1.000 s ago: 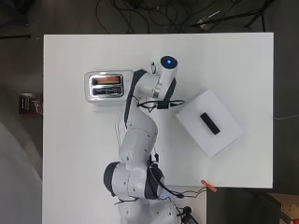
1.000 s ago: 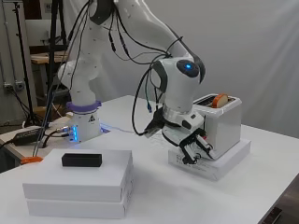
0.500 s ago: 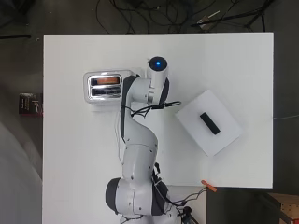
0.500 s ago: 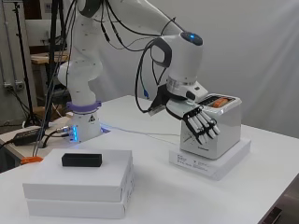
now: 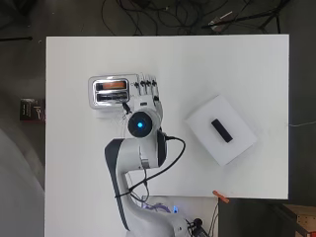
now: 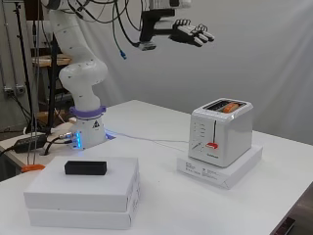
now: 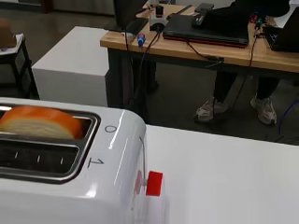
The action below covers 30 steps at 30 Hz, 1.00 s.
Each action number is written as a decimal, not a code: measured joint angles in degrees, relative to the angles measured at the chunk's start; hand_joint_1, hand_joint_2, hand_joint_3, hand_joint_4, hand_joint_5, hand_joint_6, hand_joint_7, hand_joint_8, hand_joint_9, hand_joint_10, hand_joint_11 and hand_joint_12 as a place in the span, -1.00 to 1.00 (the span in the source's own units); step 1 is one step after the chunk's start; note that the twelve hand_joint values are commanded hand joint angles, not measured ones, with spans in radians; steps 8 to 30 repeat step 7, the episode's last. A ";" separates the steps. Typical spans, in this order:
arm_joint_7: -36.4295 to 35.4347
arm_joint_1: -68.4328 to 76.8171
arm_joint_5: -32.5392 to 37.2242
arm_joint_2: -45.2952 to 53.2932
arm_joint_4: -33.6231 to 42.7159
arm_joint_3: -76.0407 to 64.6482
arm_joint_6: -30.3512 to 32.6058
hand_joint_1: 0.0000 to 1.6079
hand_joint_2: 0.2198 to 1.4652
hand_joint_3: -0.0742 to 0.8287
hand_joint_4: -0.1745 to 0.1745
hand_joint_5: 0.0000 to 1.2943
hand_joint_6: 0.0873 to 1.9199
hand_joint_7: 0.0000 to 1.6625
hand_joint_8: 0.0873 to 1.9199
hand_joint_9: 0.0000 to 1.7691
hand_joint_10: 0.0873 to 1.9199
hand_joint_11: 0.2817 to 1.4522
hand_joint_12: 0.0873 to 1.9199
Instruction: Teleoperate dual arm-hand system to toast a bread
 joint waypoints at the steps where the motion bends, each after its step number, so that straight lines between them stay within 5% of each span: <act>1: 0.04 -0.14 -0.72 -0.53 -0.51 0.15 -1.07 -1.00 0.51 -0.84 0.03 -0.68 -1.00 -0.82 -1.00 -0.72 -1.00 -0.81 -1.00; 30: 0.10 -0.52 -1.31 0.49 -0.63 -0.31 -2.08 -1.00 0.50 -0.84 0.00 -0.69 -1.00 -0.81 -1.00 -0.74 -1.00 -0.85 -1.00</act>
